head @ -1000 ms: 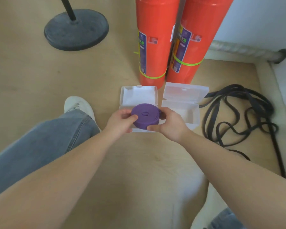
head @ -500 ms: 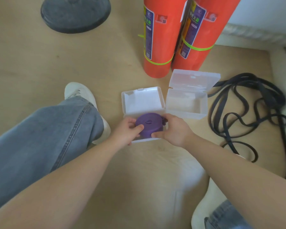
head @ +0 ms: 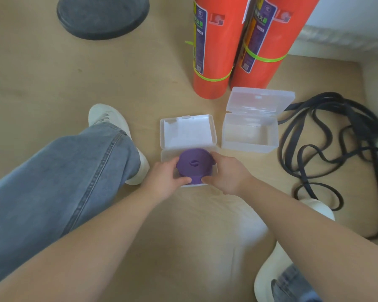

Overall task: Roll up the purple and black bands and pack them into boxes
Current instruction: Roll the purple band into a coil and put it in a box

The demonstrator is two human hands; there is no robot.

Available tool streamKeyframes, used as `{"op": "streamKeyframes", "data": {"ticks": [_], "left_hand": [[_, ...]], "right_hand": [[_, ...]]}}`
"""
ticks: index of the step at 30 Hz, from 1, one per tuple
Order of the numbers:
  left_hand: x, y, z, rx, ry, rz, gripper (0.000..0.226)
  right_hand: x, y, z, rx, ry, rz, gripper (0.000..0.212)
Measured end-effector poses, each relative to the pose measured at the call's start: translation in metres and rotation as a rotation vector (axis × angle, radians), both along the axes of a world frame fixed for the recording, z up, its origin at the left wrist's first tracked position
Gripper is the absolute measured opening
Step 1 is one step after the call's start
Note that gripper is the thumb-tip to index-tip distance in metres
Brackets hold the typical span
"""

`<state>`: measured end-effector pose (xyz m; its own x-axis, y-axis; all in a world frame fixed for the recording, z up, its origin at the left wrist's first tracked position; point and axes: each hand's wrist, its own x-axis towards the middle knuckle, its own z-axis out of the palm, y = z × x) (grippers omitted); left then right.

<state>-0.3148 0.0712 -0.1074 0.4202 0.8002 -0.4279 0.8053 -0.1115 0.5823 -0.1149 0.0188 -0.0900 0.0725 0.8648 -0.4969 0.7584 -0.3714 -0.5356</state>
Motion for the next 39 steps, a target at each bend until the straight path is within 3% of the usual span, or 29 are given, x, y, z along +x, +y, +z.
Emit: {"op": "streamKeyframes", "data": {"ticks": [4, 7, 12, 15, 19, 23, 26, 28, 33, 35, 39], "left_hand": [[-0.002, -0.003, -0.009, 0.095, 0.158, -0.092, 0.074], [-0.001, -0.001, -0.009, 0.096, 0.213, -0.134, 0.075], [0.001, 0.007, 0.001, 0.058, 0.147, -0.13, 0.051], [0.002, 0.006, 0.003, 0.041, 0.176, -0.149, 0.054], [0.004, 0.002, -0.003, 0.052, 0.226, -0.144, 0.06], [0.0, 0.005, -0.001, 0.124, 0.204, -0.105, 0.054], [-0.004, 0.012, 0.003, 0.265, 0.039, 0.089, 0.036], [-0.001, 0.019, 0.009, 0.265, 0.001, 0.228, 0.041], [0.002, 0.044, 0.012, -0.023, 0.005, 0.449, 0.063], [0.003, 0.05, 0.01, -0.13, -0.085, 0.516, 0.061], [0.004, 0.048, 0.011, -0.189, -0.346, 0.617, 0.041]], "right_hand": [[0.001, 0.0, -0.007, -0.005, -0.125, 0.104, 0.031], [-0.004, 0.0, -0.015, -0.024, -0.195, 0.103, 0.034], [-0.011, 0.008, -0.014, -0.076, -0.256, 0.136, 0.026], [-0.012, 0.009, -0.012, -0.113, -0.248, 0.114, 0.011], [-0.014, 0.011, -0.002, -0.17, -0.226, 0.124, 0.013], [-0.003, 0.013, 0.007, -0.057, -0.097, 0.029, 0.013], [0.013, 0.011, 0.007, 0.131, 0.02, -0.316, 0.028], [0.019, 0.012, 0.005, 0.136, 0.111, -0.504, 0.032], [0.01, 0.023, 0.007, 0.002, 0.41, -0.598, 0.04], [0.008, 0.025, 0.007, 0.021, 0.524, -0.631, 0.033], [0.013, 0.024, 0.004, 0.007, 0.674, -0.704, 0.055]]}}
